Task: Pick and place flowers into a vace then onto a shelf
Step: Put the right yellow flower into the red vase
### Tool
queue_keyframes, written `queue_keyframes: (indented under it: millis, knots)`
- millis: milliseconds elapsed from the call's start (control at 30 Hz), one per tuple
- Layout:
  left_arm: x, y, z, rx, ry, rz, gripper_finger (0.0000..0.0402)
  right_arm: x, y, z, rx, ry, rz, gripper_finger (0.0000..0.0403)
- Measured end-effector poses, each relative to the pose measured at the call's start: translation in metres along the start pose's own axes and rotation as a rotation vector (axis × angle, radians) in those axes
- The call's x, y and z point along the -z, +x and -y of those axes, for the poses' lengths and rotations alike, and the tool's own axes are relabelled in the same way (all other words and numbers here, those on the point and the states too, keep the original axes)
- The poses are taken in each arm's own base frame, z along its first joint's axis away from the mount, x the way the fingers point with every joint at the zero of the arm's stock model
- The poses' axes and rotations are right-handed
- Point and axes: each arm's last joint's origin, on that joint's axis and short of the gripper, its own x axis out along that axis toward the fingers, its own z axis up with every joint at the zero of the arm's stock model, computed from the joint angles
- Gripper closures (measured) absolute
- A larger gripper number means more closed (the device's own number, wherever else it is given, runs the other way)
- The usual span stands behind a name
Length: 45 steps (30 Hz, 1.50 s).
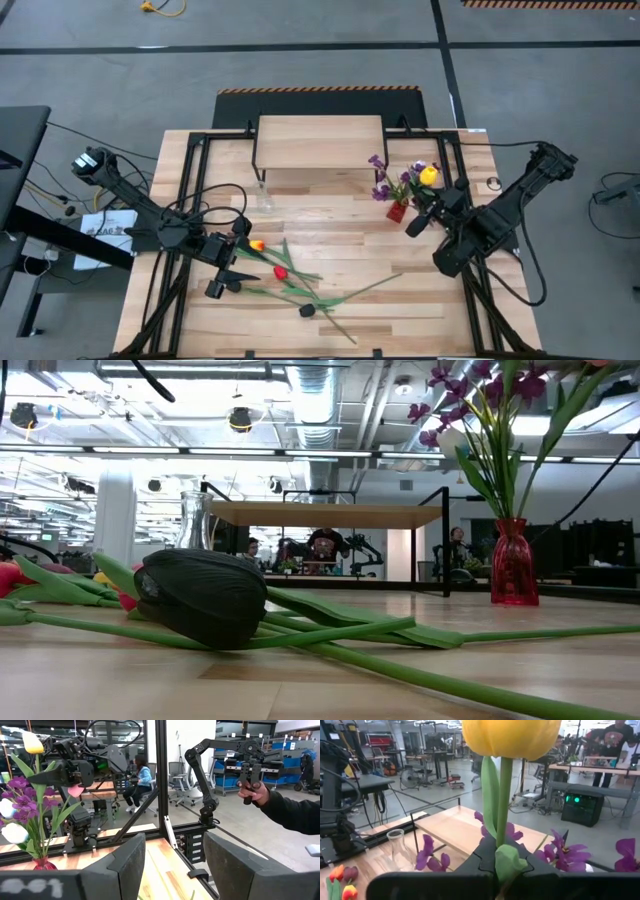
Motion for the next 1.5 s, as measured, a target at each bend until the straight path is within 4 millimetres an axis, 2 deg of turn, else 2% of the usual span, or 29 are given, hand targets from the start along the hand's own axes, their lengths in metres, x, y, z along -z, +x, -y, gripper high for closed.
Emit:
queue_keyframes:
  millis: [1500]
  knots:
    - [0.000,-0.001,0.004,0.018,-0.001,0.000,0.0209,0.012,0.015,0.003,0.019,-0.055,-0.327,0.0403]
